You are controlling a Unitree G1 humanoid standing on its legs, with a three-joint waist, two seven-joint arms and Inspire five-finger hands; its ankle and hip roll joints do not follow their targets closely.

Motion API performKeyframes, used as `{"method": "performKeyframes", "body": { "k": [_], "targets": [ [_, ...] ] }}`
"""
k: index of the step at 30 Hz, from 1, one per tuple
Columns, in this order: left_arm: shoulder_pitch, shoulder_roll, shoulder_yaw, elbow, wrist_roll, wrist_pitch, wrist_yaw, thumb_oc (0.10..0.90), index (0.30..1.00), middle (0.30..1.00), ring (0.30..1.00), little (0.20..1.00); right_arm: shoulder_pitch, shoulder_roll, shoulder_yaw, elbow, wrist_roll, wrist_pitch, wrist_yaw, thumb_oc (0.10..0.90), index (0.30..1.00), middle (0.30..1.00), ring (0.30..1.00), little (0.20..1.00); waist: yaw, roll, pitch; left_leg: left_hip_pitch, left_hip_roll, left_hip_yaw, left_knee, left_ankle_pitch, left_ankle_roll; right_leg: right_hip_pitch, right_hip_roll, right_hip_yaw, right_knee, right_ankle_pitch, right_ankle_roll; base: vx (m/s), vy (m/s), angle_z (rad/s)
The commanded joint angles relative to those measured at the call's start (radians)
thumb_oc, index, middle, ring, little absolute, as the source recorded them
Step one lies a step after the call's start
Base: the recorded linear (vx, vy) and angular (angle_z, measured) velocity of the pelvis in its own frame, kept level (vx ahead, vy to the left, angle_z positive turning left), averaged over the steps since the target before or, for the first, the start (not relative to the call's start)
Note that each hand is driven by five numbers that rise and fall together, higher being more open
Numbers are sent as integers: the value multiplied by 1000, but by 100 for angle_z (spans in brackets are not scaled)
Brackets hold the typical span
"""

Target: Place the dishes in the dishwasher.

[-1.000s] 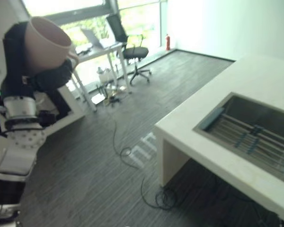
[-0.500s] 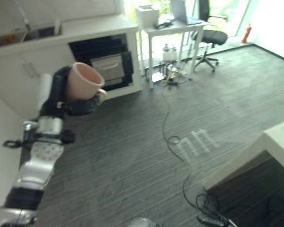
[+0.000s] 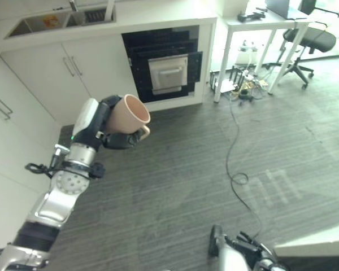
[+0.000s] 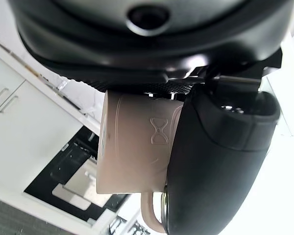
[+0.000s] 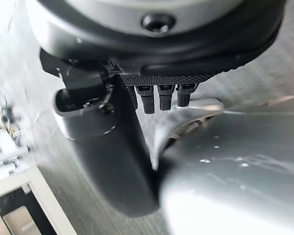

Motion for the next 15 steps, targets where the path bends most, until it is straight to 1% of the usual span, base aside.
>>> {"method": "performKeyframes", "body": {
  "k": [1, 2, 3, 4, 5, 6, 7, 8, 9, 10, 11, 12, 13, 14, 15],
  "targets": [
    [-53, 97, 132, -129, 36, -92, 49, 400, 300, 300, 300, 300, 10, -4, 17, 0, -21, -9, 10, 800, 900, 900, 900, 900, 30, -23, -78, -120, 116, 80, 41, -19, 26, 120, -140, 1, -76, -5, 314, 485, -368, 42],
    [-38, 92, 137, -137, 44, -91, 56, 400, 300, 300, 300, 300, 6, -7, 21, 6, -24, -8, 13, 800, 900, 900, 900, 900, 29, -25, -84, -110, 112, 77, 41, -13, 18, 123, -131, -10, -76, -13, 301, 627, -511, -10],
    [-2, 75, 153, -153, 74, -80, 84, 400, 300, 300, 300, 300, -6, -30, 47, 16, -53, -6, 40, 800, 900, 900, 900, 900, 34, -13, -93, -100, 149, 90, 149, 92, -43, 165, -69, -50, -76, -70, 242, 468, -452, -37],
    [5, 75, 162, -158, 71, -72, 95, 400, 300, 300, 300, 300, -12, -42, 55, 15, -62, -6, 50, 800, 900, 900, 900, 900, 35, -15, -97, -130, 159, 87, 236, 166, -74, 172, -49, -52, -76, -92, 217, 499, -485, -22],
    [13, 76, 171, -159, 64, -66, 103, 400, 300, 300, 300, 300, -16, -52, 56, 23, -73, -11, 57, 800, 900, 900, 900, 900, 38, -12, -99, -161, 156, 73, 314, 203, -93, 181, -34, -54, -76, -112, 198, 253, -253, -67],
    [20, 78, 180, -153, 53, -67, 106, 400, 300, 300, 300, 300, -16, -61, 56, 29, -79, -18, 62, 800, 900, 900, 900, 900, 40, -6, -98, -182, 162, 73, 368, 217, -109, 194, -23, -62, -76, -132, 185, 299, -291, -117],
    [17, 86, 195, -119, 26, -84, 106, 400, 300, 300, 300, 300, -15, -83, 49, 43, -67, -35, 72, 800, 900, 900, 900, 900, 41, -5, -93, -271, 203, 86, 485, 259, -126, 216, -12, -78, -76, -167, 151, 275, -212, -115],
    [6, 88, 191, -105, 23, -87, 110, 400, 300, 300, 300, 300, -17, -89, 39, 55, -68, -46, 83, 800, 900, 900, 900, 900, 46, 0, -86, -308, 189, 72, 430, 246, -108, 228, -3, -69, -76, -173, 148, 285, -162, -43],
    [-1, 89, 186, -97, 25, -91, 113, 400, 300, 300, 300, 300, -22, -91, 32, 64, -74, -53, 92, 800, 900, 900, 900, 900, 52, 3, -83, -310, 168, 63, 385, 226, -94, 232, 0, -58, -76, -173, 151, 245, -10, -41],
    [-2, 89, 182, -92, 33, -89, 125, 400, 300, 300, 300, 300, -31, -89, 34, 79, -82, -65, 100, 800, 900, 900, 900, 900, 55, 3, -81, -313, 139, 54, 323, 223, -80, 230, 11, -33, -76, -173, 156, 270, 14, -97],
    [-4, 86, 177, -95, 44, -87, 138, 400, 300, 300, 300, 300, -40, -86, 33, 86, -88, -70, 99, 800, 900, 900, 900, 900, 56, 6, -77, -304, 134, 59, 243, 228, -73, 235, 24, -12, -76, -180, 160, 376, 54, -119],
    [-2, 80, 164, -114, 54, -80, 166, 400, 300, 300, 300, 300, -48, -86, 32, 95, -81, -80, 97, 800, 900, 900, 900, 900, 65, 12, -63, -323, 117, 38, 121, 244, -69, 263, 55, 40, -76, -202, 167, 428, 85, -94],
    [10, 67, 163, -133, 64, -72, 177, 400, 300, 300, 300, 300, -50, -82, 38, 95, -77, -83, 90, 800, 900, 900, 900, 900, 81, 20, -54, -358, 105, -4, 41, 280, -77, 281, 78, 82, -76, -217, 172, 426, 93, -62],
    [27, 54, 169, -152, 75, -65, 181, 400, 300, 300, 300, 300, -54, -78, 46, 97, -75, -83, 83, 800, 900, 900, 900, 900, 93, 31, -49, -413, 118, -32, 41, 292, -84, 288, 98, 105, -76, -223, 173, 389, 72, -61],
    [50, 33, 178, -173, 94, -62, 180, 400, 300, 300, 300, 300, -56, -73, 55, 100, -72, -85, 77, 800, 900, 900, 900, 900, 108, 40, -45, -470, 141, -56, 41, 308, -94, 298, 114, 123, -76, -232, 174, 386, 58, -60]
  ]
}}
